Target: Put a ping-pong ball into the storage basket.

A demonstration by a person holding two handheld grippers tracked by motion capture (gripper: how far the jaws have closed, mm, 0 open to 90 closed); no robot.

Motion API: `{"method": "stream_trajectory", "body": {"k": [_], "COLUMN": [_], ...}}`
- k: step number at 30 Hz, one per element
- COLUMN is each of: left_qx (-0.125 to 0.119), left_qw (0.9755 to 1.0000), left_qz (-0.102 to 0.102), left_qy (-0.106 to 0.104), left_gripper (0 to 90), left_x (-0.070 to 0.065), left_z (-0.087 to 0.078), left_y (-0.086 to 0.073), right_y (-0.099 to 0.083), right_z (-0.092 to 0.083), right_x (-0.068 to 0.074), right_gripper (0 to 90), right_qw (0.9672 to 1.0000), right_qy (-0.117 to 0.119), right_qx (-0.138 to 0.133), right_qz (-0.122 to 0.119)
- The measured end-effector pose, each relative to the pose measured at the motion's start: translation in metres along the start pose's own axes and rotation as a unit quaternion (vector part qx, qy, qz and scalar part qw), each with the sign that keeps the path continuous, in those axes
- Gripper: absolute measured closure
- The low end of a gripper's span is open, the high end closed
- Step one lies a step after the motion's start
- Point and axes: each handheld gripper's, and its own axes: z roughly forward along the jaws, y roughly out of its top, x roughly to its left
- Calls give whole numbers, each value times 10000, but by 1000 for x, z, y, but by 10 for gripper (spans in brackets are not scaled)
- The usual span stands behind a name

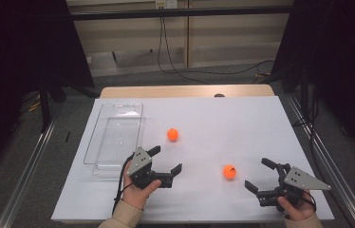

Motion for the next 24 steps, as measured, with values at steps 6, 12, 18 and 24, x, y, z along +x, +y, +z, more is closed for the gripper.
{"method": "stream_trajectory", "body": {"k": [6, 12, 18, 24], "left_qx": [-9, 21, 45, 109], "left_qw": [10000, 9999, 9998, 9998], "left_qz": [-27, 1, -1, -10], "left_qy": [-33, -123, -168, -193], "left_gripper": [17, 17, 17, 17], "left_x": [-3, -7, -10, -12], "left_z": [5, 10, 15, 21], "left_y": [1, 2, 2, 2], "right_y": [0, 0, 0, 0], "right_z": [0, 0, 0, 0], "right_x": [0, 0, 0, 0], "right_gripper": [11, 11, 11, 11], "right_qw": [10000, 10000, 10000, 10000], "right_qy": [7, 9, 10, 15], "right_qx": [2, -9, -12, -11], "right_qz": [1, 11, 15, 23]}}
